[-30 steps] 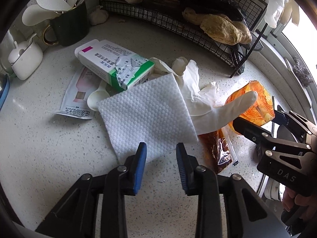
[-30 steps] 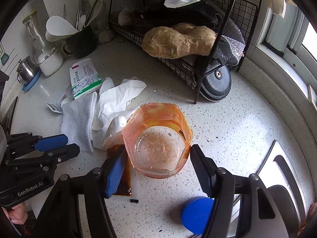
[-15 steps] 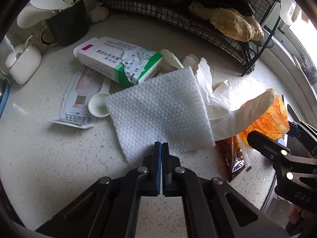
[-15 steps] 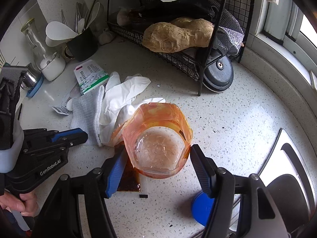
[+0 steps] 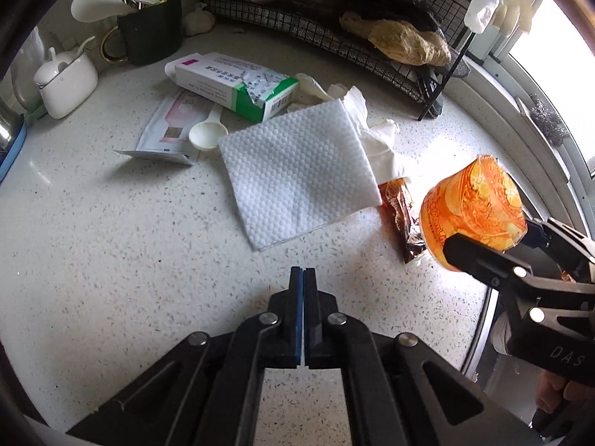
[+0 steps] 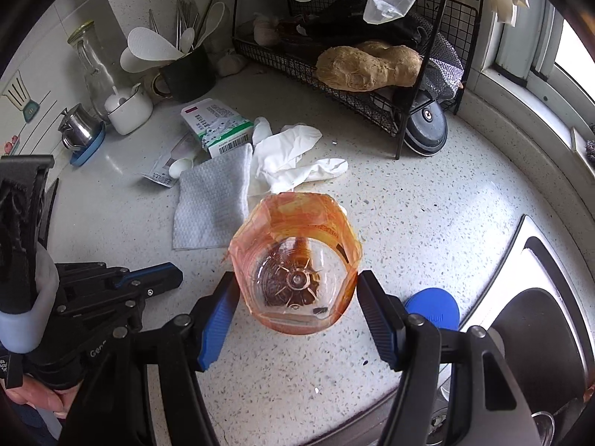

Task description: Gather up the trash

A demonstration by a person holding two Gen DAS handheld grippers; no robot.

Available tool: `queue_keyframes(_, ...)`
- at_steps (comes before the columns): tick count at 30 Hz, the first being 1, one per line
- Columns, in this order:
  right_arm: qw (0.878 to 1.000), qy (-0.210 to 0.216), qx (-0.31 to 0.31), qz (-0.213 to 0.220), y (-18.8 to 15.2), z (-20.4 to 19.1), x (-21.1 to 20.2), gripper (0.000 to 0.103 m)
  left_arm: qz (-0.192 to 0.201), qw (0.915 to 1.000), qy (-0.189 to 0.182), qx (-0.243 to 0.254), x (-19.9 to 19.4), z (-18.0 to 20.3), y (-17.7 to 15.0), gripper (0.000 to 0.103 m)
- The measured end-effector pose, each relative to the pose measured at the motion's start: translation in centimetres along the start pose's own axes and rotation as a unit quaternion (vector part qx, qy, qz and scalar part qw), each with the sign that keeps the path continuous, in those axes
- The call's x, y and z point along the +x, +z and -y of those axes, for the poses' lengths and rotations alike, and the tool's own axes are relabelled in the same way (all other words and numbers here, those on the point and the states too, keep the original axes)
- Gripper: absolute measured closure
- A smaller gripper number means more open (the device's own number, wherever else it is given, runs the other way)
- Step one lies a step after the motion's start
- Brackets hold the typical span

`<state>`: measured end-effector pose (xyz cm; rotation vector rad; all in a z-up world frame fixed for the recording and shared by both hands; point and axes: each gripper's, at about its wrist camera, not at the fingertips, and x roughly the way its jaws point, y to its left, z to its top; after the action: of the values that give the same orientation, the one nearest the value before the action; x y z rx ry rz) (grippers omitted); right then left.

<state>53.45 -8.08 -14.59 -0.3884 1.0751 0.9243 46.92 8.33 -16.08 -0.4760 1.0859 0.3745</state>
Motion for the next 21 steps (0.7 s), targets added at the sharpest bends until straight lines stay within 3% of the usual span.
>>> queue_keyframes(3, 1.000, 0.003, 0.001, 0.005, -0.3, -0.3, -0.7, 0.040, 0.013, 0.9999, -0.009, 0.004, -1.3, -0.1, 0.5, 0.095)
queue_keyframes(5, 1.000, -0.002, 0.001, 0.009, -0.3, -0.3, -1.1, 0.040, 0.011, 0.9999, -0.009, 0.003, -1.4, -0.2, 1.1, 0.077)
queue_keyframes(8, 1.000, -0.006, -0.001, 0.017, -0.1, -0.3, -1.4, 0.040, 0.014, 0.9998, -0.004, 0.011, -1.0, -0.1, 1.9, 0.074)
queue_keyframes(10, 1.000, -0.008, -0.002, 0.017, 0.3, -0.1, -1.2, 0.040, 0.007, 0.9999, 0.000, 0.013, -0.2, -0.1, 2.6, 0.066)
queue_keyframes(12, 1.000, -0.012, -0.002, 0.018, 0.5, 0.0, -0.8, 0.040, 0.001, 0.9998, 0.008, 0.018, 0.4, -0.3, 3.0, 0.046)
queue_keyframes(21, 1.000, -0.016, 0.009, 0.010, 0.6, 1.0, 0.3, 0.040, -0.026, 0.9973, 0.025, 0.064, 4.1, 0.3, 4.8, 0.046)
